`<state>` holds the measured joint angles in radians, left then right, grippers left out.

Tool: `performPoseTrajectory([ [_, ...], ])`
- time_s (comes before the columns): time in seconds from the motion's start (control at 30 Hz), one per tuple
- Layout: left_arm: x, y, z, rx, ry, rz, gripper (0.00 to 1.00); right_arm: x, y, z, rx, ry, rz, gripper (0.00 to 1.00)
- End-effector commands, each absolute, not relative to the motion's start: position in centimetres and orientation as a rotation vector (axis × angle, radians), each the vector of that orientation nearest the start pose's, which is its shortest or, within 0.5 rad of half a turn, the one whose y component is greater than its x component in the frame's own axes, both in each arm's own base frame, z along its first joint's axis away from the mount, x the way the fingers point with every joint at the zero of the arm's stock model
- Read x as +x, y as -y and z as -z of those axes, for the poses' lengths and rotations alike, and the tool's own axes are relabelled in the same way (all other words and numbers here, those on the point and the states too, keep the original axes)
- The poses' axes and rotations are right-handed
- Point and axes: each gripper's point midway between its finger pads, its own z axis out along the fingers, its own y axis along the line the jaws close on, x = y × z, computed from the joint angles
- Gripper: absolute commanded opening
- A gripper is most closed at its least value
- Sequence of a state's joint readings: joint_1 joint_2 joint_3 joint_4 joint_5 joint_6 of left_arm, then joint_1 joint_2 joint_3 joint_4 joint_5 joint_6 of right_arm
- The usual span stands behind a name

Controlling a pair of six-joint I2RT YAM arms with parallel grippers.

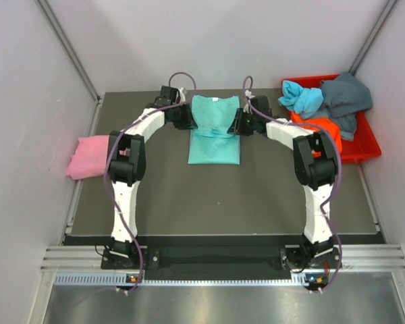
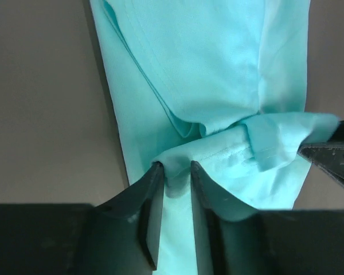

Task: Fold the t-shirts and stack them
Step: Fold the tshirt

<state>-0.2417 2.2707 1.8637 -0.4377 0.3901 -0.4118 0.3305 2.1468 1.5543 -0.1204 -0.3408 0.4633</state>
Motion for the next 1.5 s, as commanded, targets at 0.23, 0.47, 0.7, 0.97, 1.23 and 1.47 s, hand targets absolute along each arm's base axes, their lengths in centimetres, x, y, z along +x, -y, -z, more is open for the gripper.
performPoseTrajectory([
  [0.23, 51.5, 19.1, -18.5, 0.044, -2.294, 0.693, 0.62, 49.8, -20.8, -16.7, -0.009, -2.189, -0.717, 0.93],
  [0.47, 43.1, 19.4, -12.6, -0.034, -2.523, 0.914, 0.6, 40.1, -21.1, -10.2, 0.188, -2.407, -1.089, 0.8],
  [0.7, 40.1, 19.9, -7.7, -0.114, -2.649, 1.024, 0.59, 37.1, -21.3, -6.6, 0.266, -2.502, -1.139, 0.76],
  [0.97, 39.5, 20.2, -5.4, -0.177, -2.701, 1.068, 0.58, 37.0, -22.1, -5.6, 0.291, -2.528, -1.159, 0.72],
  [1.23, 39.4, 20.2, -4.0, -0.208, -2.731, 1.062, 0.56, 37.6, -23.5, -4.6, 0.282, -2.534, -1.174, 0.7],
  [1.47, 38.9, 20.3, -3.7, -0.229, -2.751, 1.08, 0.54, 38.4, -24.3, -4.2, 0.278, -2.537, -1.172, 0.68],
])
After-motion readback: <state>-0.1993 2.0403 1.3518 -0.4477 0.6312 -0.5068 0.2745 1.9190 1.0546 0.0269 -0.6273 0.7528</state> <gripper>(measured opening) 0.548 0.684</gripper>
